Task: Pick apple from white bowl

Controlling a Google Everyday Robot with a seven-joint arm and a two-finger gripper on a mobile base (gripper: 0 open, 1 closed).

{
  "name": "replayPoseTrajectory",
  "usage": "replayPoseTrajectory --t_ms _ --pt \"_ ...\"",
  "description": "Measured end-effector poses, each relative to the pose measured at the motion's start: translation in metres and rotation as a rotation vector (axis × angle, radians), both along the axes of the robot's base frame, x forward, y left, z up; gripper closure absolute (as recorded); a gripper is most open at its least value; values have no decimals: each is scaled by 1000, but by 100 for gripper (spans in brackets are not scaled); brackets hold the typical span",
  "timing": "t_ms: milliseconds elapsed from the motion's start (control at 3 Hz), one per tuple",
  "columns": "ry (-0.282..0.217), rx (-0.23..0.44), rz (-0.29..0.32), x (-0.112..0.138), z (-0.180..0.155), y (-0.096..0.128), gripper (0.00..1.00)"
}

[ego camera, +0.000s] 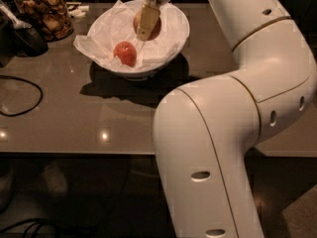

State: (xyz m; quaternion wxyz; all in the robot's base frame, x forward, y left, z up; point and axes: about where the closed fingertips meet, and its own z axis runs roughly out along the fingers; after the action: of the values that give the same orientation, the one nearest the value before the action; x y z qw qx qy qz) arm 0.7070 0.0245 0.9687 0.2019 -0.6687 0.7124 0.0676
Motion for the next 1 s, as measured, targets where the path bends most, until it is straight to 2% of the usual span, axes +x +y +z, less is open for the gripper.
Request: replayPoseTrajectory --t_ms 333,667,1000 --pt "-29 36 22 -8 23 2 100" --pt "-28 105 71 -22 39 9 100" --pt "-2 174 120 -37 48 21 100"
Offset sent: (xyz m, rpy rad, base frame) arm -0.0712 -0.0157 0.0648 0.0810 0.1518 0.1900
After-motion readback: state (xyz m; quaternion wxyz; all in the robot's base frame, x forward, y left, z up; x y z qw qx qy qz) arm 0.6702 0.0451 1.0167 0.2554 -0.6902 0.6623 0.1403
